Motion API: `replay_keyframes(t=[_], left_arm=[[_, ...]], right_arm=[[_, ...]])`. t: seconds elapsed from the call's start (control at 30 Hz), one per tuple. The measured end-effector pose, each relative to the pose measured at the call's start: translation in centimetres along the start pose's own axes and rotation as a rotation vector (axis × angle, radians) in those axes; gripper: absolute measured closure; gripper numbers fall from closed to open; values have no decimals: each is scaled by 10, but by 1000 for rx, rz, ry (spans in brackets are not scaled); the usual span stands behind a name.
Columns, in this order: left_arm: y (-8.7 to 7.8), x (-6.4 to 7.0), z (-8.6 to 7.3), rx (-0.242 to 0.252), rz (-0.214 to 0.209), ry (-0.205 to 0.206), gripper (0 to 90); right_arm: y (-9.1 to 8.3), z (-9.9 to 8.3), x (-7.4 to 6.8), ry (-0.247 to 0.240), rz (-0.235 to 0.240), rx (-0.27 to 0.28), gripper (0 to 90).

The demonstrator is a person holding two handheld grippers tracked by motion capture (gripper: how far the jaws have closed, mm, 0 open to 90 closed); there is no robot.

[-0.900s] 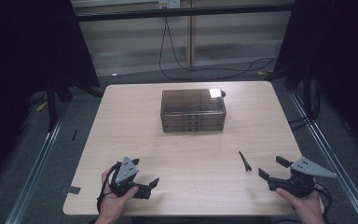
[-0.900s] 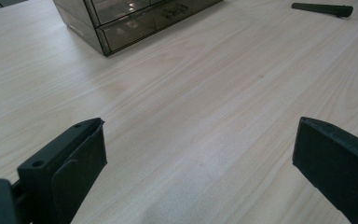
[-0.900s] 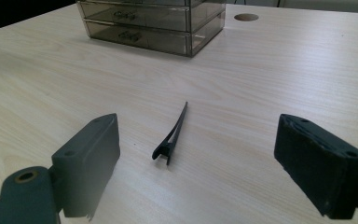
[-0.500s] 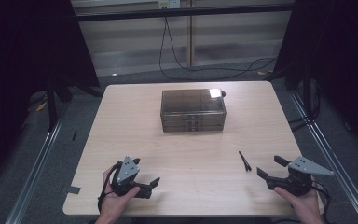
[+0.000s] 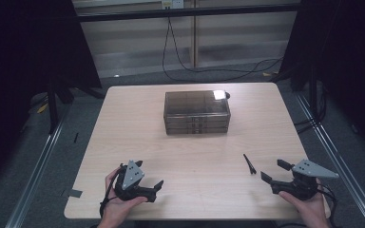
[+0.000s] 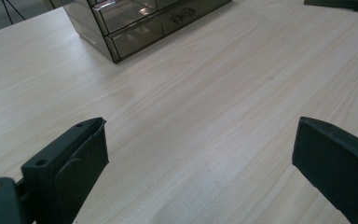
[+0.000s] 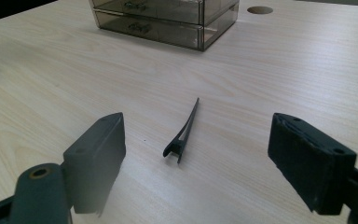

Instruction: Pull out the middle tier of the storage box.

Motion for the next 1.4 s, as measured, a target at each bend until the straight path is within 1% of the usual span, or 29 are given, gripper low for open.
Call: replay_keyframes(t=[0.07,0.13,0.23,0.43,0.47,0.5,0.53,0.6,0.63,0.67,0.73,0.77,0.8,0.83,0.9,0.97,1.0,1.03,1.07,1.1,1.17,1.23,1.27,1.3,1.33,1.37,1.4], left_arm=[[0,0,0,-6,7,10,47],[1,2,0,-9,2,23,54],[2,4,2,-6,7,26,71],[4,8,2,-24,22,64,89],[5,9,3,-16,23,71,96],[5,9,3,-22,26,77,101],[5,10,4,-17,26,74,103],[5,12,5,-18,29,82,113],[6,13,6,-14,28,77,117],[6,13,6,-17,30,95,121],[6,14,6,-22,32,109,124],[6,15,8,-12,34,102,129],[7,15,9,-12,31,107,138],[7,15,10,-9,35,103,139],[8,15,11,-18,39,119,154],[9,14,13,-20,52,124,166],[10,14,14,-17,57,123,187],[11,14,15,-27,61,133,196],[11,14,16,-24,71,144,199],[12,15,18,-22,70,146,206],[14,16,20,-27,74,165,224],[16,18,22,-25,68,174,236],[16,19,23,-32,68,187,238],[17,20,24,-29,77,197,244],[17,21,25,-28,84,195,249],[17,21,26,-32,87,213,263],[18,22,27,-31,87,210,279]], right_arm=[[-1,0,-1,-1,3,1,188],[-2,1,-1,7,1,6,189],[-2,1,0,8,0,6,187],[-3,1,-1,8,7,7,188],[-3,1,-1,7,5,7,189],[-3,1,-1,8,3,8,189],[-3,1,-2,7,7,7,188],[-3,0,-2,5,10,4,189],[-3,0,-2,7,11,1,189],[-2,0,-2,6,12,2,189],[-3,0,-2,10,13,2,189],[-3,0,-3,10,14,1,189],[-3,0,-2,10,13,0,189],[-2,0,-2,9,14,-1,189],[-2,0,-2,10,15,0,189],[-2,1,-3,21,19,3,191],[-2,1,-3,19,20,3,193],[-2,1,-3,16,18,3,195],[-3,1,-3,10,19,4,196],[-3,1,-3,12,21,3,196],[-2,1,-3,7,18,1,199],[-1,1,-3,9,18,-1,199],[-1,1,-3,5,19,-1,199],[-1,1,-4,6,19,-3,199],[-1,1,-4,6,19,-3,199],[-1,1,-3,9,17,-3,199],[0,1,-3,9,15,-5,199]])
Point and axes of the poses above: each handheld gripper's, and its own axes: y roughly forward along the jaws, z roughly out of its top, x roughly to its right, the point moved 10 cm from there along y, roughly forward along the jaws, and after that the axes turned 11 degrees about -x, right-handed, at the moved point
